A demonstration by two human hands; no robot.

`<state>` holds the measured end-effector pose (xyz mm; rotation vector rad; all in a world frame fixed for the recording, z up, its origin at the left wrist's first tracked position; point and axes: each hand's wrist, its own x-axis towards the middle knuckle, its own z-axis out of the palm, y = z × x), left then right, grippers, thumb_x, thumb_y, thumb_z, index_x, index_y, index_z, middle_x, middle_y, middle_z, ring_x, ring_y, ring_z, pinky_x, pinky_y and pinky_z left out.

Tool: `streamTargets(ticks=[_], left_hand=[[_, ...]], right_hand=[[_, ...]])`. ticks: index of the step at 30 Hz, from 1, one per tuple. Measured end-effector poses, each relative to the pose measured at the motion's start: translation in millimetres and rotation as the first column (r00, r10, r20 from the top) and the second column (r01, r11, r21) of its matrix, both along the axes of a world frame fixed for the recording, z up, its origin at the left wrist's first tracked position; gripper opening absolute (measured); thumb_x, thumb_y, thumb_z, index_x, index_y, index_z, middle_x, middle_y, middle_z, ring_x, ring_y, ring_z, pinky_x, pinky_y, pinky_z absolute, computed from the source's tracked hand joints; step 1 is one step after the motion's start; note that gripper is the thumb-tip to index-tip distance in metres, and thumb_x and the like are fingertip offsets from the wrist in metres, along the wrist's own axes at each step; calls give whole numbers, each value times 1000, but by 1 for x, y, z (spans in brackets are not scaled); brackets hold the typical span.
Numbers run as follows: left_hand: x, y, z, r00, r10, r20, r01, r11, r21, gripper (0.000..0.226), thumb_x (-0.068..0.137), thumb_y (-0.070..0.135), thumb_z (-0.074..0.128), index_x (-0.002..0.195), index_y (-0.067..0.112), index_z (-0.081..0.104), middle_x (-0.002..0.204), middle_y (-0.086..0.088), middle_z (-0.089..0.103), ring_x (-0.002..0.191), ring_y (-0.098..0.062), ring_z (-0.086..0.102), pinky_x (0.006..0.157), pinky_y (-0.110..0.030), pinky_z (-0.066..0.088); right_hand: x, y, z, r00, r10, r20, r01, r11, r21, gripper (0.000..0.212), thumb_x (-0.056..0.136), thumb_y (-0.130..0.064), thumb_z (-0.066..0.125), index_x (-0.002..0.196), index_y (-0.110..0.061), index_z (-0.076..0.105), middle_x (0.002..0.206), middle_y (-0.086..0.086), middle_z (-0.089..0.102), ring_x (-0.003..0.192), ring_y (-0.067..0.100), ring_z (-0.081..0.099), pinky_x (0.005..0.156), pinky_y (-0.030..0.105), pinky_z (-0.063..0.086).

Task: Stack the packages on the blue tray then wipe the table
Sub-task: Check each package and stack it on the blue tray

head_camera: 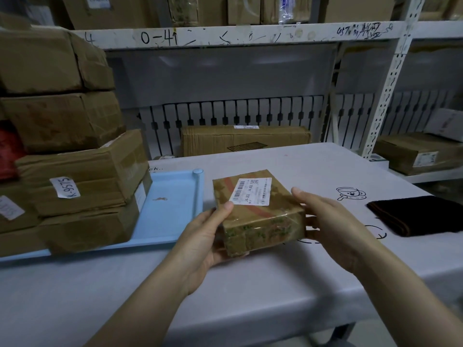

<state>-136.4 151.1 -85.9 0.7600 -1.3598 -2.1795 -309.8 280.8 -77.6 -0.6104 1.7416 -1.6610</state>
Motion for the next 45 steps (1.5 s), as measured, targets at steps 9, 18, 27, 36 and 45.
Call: streamTargets(ticks=[9, 18, 27, 36, 45], left_hand=[[2, -7, -1, 997, 70, -25, -73, 988, -132, 43, 92, 18, 65, 132, 32, 56, 116, -11, 72, 98, -31, 73, 78, -51, 60], [-3, -1, 3, 997, 79, -7, -78, 970, -230, 56, 79, 6, 77, 130, 13, 55, 109, -13, 72, 80, -26, 75, 65, -39, 60], [0, -2, 2, 999, 48, -16, -51, 957, -286, 56, 75, 3, 78, 124, 21, 60, 106, -8, 74, 90, -23, 75, 67, -37, 60], [-1, -5, 1, 992, 123, 33, -108, 950, -292, 37, 89, 8, 67, 123, 20, 62, 102, -2, 75, 86, -16, 72, 79, -41, 61], [-3, -1, 7, 982, 151, 116, -101, 931, -351, 71, 58, 40, 84, 121, 21, 60, 105, 4, 76, 97, -19, 73, 85, -42, 59]], right_hand=[[-2, -3, -16, 993, -38, 109, 32, 998, 53, 28, 98, -11, 49, 88, -4, 75, 79, 13, 67, 70, 26, 58, 68, 41, 52], [-8, -8, -26, 997, 0, 81, -7, 996, 85, 44, 88, 3, 38, 84, -8, 80, 88, 8, 74, 78, 24, 55, 66, 32, 48], [-4, -12, -21, 994, 1, 113, -3, 1000, 18, 52, 86, 11, 32, 75, -8, 79, 83, 8, 77, 69, 24, 61, 69, 34, 48], [-4, -9, -16, 996, -74, 52, 74, 997, 1, 38, 90, 6, 38, 99, -6, 73, 86, 9, 72, 75, 23, 55, 61, 31, 47], [-3, -6, -15, 997, -70, -35, 69, 997, -44, 36, 86, 8, 43, 94, -6, 74, 87, 16, 66, 81, 25, 51, 69, 36, 49]])
